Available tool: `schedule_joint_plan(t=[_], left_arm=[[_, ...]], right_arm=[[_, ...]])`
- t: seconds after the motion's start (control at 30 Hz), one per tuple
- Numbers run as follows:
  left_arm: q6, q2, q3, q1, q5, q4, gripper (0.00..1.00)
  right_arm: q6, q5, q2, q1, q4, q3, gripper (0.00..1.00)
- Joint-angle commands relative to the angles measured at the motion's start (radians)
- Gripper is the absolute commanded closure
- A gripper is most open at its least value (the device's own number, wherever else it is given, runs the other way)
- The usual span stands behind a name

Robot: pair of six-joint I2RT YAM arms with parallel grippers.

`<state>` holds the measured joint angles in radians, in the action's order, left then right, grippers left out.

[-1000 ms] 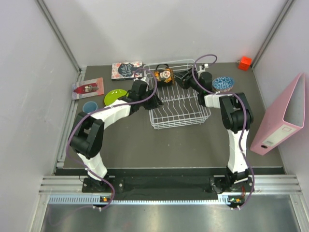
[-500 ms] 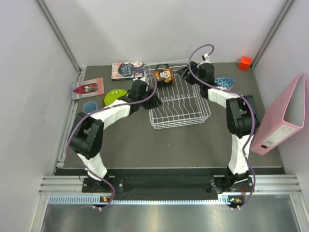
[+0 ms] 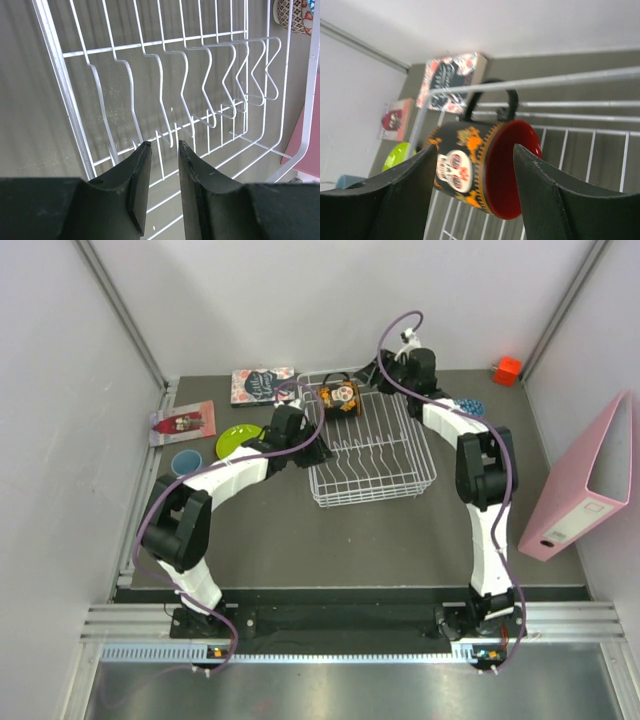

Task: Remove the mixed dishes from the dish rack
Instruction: Pick up the cup from the dish rack.

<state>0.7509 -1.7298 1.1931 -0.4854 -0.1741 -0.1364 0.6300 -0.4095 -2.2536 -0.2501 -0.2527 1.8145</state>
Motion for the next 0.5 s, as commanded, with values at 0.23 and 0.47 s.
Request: schedule_joint_plan(t=[0.23, 0.47], left_arm=[[-0.022, 0.016, -0.001, 0.005, -0.002, -0.015, 0.66], [-0.016, 0.018, -0.013, 0.004, -0.007, -0.011, 0.66]], right_arm=[[-0.055, -0.153, -0.072, 0.009, -0.037, -0.003, 0.41], [-0.012, -0.258, -0.101, 0.005, -0.121, -0.009, 0.42]])
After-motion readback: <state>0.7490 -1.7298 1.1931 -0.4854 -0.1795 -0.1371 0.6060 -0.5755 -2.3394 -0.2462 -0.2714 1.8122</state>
